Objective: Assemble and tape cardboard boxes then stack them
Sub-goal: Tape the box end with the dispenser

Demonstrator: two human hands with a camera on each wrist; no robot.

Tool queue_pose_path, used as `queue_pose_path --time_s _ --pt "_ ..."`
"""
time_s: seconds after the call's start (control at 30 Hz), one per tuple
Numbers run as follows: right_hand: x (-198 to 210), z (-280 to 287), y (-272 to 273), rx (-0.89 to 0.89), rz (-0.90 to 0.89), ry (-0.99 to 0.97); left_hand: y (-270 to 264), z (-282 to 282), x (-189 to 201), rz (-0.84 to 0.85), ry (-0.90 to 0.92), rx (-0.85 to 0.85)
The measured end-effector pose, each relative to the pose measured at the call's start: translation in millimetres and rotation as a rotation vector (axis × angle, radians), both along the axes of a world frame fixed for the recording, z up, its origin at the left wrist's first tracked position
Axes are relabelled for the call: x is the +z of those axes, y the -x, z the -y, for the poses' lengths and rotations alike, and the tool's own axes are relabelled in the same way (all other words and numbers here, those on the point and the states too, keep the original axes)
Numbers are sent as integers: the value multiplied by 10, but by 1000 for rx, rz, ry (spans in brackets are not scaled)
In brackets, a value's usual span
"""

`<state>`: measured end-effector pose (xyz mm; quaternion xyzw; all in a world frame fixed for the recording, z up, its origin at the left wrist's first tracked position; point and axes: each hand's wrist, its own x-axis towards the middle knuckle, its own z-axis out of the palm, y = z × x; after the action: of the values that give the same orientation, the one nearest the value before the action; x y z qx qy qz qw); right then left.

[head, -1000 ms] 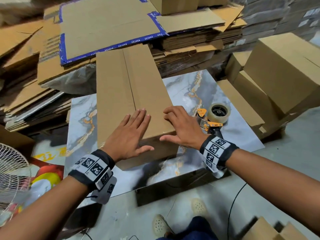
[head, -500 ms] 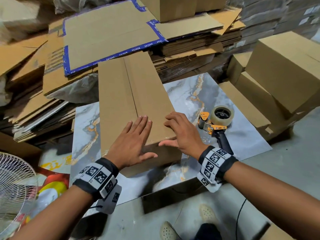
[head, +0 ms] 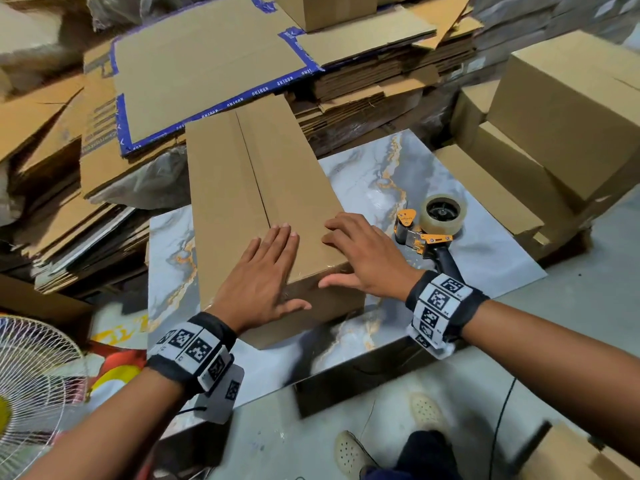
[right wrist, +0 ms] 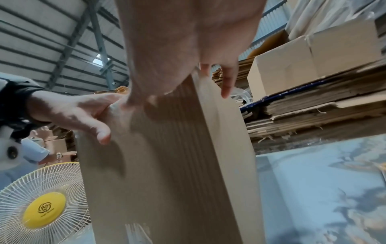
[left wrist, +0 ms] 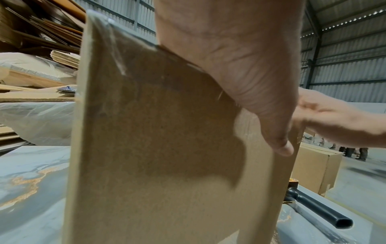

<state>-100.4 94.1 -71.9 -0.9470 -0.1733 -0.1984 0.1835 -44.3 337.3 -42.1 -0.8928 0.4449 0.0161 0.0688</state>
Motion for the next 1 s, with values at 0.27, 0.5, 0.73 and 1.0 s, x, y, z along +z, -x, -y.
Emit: queue_pose_path --time_s 0.27,0.5,0.73,1.0 --pt "-81 -627 -129 -513 386 -845 -2 -11 -19 10 -7 4" --pt "-193 -695 -218 -651 583 -1152 -16 -16 -37 20 -10 -14" --pt "-211 -846 32 -756 208 -1413 9 -12 -2 9 -22 5" --pt "-164 -693 229 -785 -7 -1249 6 -1 2 5 -31 7"
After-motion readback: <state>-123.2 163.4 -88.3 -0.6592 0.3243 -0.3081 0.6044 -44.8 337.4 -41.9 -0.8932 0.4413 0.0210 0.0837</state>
